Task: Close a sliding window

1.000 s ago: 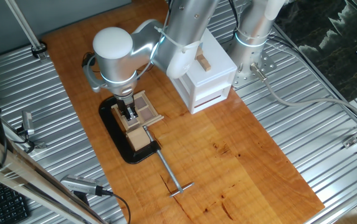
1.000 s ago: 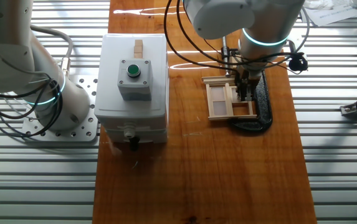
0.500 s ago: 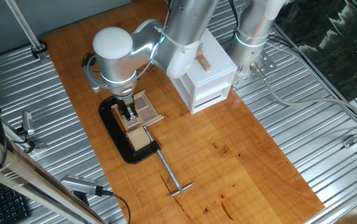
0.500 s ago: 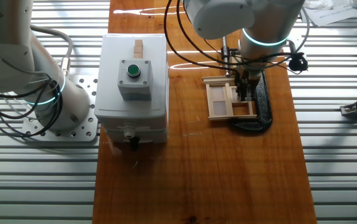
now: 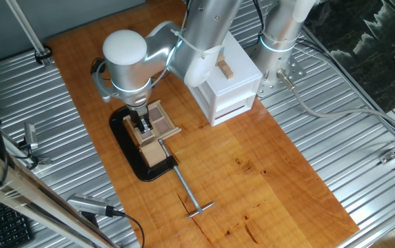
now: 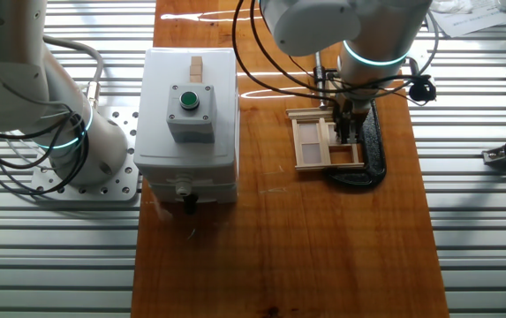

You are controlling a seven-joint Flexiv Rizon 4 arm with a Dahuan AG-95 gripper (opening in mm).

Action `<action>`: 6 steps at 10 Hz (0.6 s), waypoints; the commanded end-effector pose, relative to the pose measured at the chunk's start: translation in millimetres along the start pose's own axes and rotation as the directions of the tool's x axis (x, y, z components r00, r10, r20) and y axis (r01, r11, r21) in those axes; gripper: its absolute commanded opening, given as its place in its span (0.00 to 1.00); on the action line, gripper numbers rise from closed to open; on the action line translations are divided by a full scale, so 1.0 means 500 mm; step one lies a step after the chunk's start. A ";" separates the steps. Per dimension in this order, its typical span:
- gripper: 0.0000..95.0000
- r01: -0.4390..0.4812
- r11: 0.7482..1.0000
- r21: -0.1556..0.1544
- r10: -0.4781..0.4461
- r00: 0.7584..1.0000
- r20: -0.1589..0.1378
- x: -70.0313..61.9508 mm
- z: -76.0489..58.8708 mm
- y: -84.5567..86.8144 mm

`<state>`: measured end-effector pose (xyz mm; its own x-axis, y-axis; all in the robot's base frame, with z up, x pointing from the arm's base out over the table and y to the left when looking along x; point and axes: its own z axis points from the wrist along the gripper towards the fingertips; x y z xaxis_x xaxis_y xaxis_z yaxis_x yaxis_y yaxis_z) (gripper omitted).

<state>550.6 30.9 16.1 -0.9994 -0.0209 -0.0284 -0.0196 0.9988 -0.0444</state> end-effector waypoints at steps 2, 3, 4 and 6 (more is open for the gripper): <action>0.00 0.002 1.000 -0.001 -0.002 1.000 0.002 0.002 0.001 -0.001; 0.00 0.001 1.000 -0.002 -0.001 1.000 0.003 0.003 0.001 -0.001; 0.00 0.000 1.000 -0.002 0.000 1.000 0.003 0.003 0.001 -0.002; 0.00 0.001 1.000 -0.004 -0.001 1.000 0.005 0.004 0.001 -0.003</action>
<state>548.4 28.9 16.1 -0.9992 -0.0229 -0.0334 -0.0216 0.9990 -0.0396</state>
